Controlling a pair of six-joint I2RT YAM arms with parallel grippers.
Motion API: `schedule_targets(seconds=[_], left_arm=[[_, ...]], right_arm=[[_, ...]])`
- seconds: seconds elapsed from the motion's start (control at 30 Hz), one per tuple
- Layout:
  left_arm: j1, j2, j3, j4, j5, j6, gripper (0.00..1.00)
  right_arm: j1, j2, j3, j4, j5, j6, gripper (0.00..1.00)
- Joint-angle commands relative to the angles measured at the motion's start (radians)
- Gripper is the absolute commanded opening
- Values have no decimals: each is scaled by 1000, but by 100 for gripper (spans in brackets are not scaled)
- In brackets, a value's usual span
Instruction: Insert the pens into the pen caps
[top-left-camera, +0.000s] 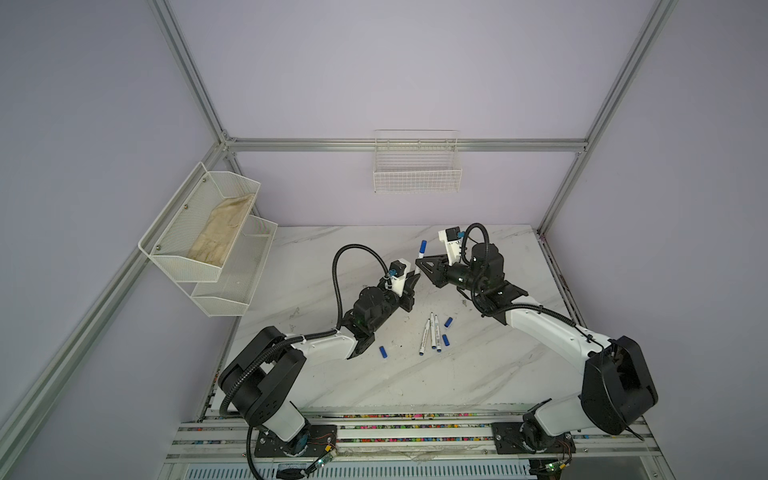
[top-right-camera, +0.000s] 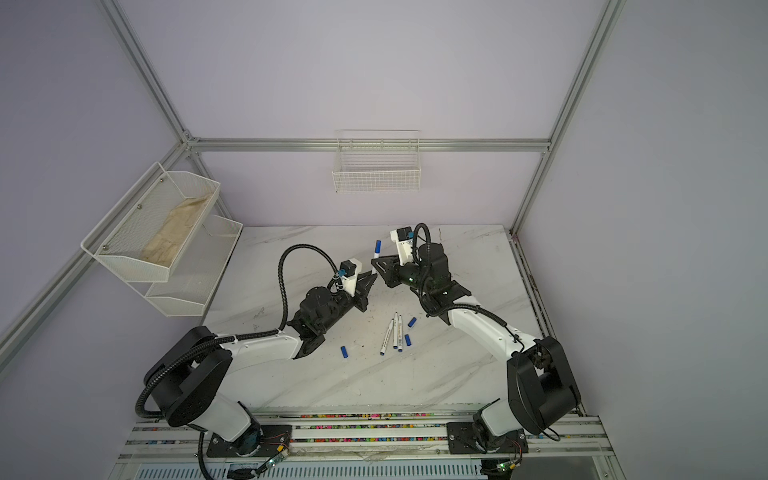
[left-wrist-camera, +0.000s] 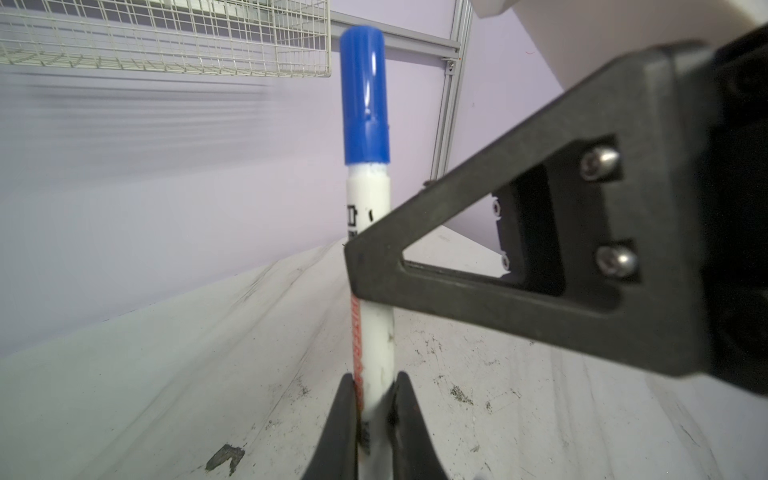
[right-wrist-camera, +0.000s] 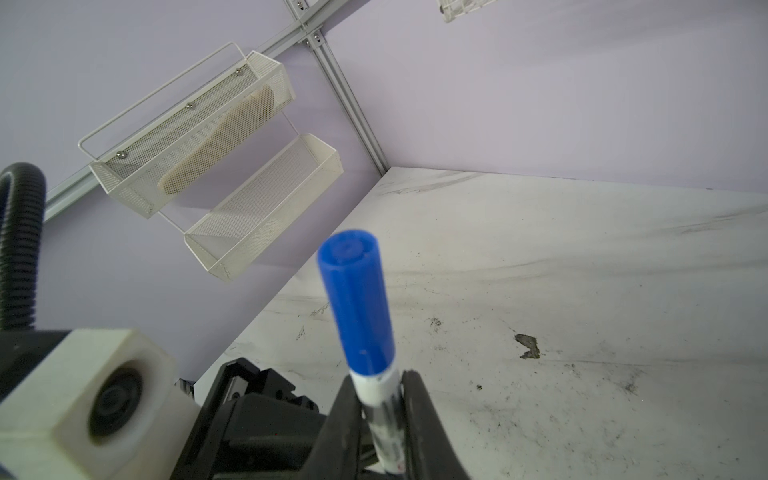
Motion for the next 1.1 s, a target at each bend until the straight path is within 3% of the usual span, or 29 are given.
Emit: schedule_targets(seconds=[0.0, 0.27, 0.33, 0.4, 0.57, 1.07], left_arm=[[-9, -22, -22, 36, 25, 5, 0], [-9, -19, 16, -39, 42, -45, 0], [-7, -19, 39, -85, 64, -54, 6], [-7, -17, 53, -109, 85, -53, 22], [7, -23, 76, -168, 134, -34, 34], [75, -70, 163, -229, 298, -35, 36]], right_arm=[[6, 12, 35, 37, -5, 10, 14], [13, 4, 34, 10, 6, -16, 6], [21, -1, 35, -4, 14, -33, 5], [30, -5, 41, -25, 21, -53, 5], [40, -26, 46, -47, 28, -79, 4], [42, -53, 37, -99, 10, -112, 2]])
